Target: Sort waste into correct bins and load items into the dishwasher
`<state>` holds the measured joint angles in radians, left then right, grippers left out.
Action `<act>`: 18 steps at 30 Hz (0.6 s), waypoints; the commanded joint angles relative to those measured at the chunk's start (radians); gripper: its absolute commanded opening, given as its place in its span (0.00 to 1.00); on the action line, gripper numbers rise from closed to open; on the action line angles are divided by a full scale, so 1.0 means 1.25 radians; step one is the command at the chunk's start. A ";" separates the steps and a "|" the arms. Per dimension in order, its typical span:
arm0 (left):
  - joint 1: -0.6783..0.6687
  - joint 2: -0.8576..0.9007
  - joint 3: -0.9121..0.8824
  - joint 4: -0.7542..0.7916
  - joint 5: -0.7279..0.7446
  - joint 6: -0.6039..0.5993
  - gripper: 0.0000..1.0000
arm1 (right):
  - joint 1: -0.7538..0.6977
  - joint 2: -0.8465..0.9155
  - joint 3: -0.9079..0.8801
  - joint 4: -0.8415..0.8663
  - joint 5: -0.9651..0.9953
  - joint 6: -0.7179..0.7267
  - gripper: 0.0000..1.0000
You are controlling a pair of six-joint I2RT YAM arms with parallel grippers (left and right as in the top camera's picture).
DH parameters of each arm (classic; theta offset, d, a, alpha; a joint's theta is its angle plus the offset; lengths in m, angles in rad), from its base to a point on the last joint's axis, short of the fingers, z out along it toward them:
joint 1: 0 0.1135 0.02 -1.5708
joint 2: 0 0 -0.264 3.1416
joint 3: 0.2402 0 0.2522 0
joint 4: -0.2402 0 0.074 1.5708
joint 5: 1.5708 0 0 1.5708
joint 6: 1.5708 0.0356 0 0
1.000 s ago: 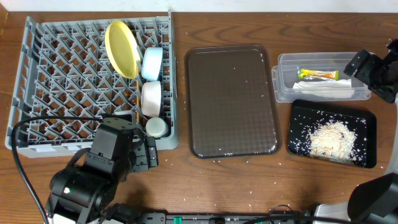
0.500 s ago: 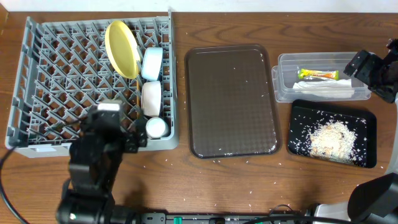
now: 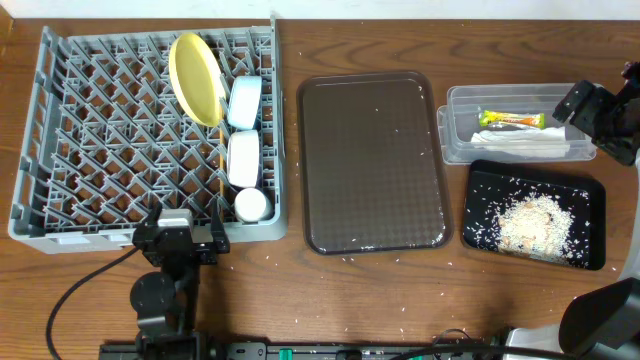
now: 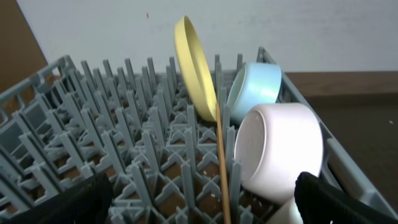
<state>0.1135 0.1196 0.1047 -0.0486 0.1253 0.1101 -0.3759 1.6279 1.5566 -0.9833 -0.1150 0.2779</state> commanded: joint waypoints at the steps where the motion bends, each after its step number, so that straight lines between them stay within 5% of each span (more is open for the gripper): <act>1: 0.011 -0.041 -0.067 0.043 0.013 0.014 0.94 | -0.003 0.002 -0.001 -0.001 0.002 0.005 0.99; 18: 0.011 -0.095 -0.081 -0.008 0.004 0.040 0.94 | -0.003 0.002 -0.001 -0.001 0.002 0.005 0.99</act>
<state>0.1230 0.0109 0.0154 -0.0177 0.1207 0.1398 -0.3759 1.6279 1.5566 -0.9829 -0.1150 0.2779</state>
